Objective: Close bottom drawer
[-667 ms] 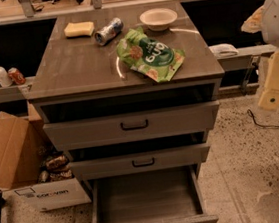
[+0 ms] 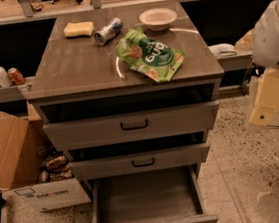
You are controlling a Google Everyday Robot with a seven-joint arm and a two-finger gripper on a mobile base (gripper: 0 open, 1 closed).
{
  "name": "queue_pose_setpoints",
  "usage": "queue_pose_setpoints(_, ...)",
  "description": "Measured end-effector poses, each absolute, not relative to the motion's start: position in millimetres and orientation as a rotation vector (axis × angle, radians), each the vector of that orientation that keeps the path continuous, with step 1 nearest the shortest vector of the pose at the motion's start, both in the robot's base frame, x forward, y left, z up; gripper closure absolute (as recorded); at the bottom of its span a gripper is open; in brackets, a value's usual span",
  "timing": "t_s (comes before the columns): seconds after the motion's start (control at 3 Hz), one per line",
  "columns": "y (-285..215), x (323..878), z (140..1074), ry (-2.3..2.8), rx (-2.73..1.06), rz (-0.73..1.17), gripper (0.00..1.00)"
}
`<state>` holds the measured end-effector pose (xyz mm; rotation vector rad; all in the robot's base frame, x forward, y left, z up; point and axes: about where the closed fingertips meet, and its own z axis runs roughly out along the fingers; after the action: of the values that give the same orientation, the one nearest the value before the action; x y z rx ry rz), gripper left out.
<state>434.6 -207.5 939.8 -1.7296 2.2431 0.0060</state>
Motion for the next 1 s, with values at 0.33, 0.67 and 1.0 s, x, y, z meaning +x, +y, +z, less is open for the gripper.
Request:
queue_pose_setpoints(0.33, -203, 421, 859, 2.263, -1.728, 0.212, 0.0)
queue_pose_setpoints(0.67, -198, 393, 754, 2.315, -1.659, 0.464, 0.0)
queue_pose_setpoints(1.0, -197, 394, 756, 2.312, -1.66, 0.46, 0.0)
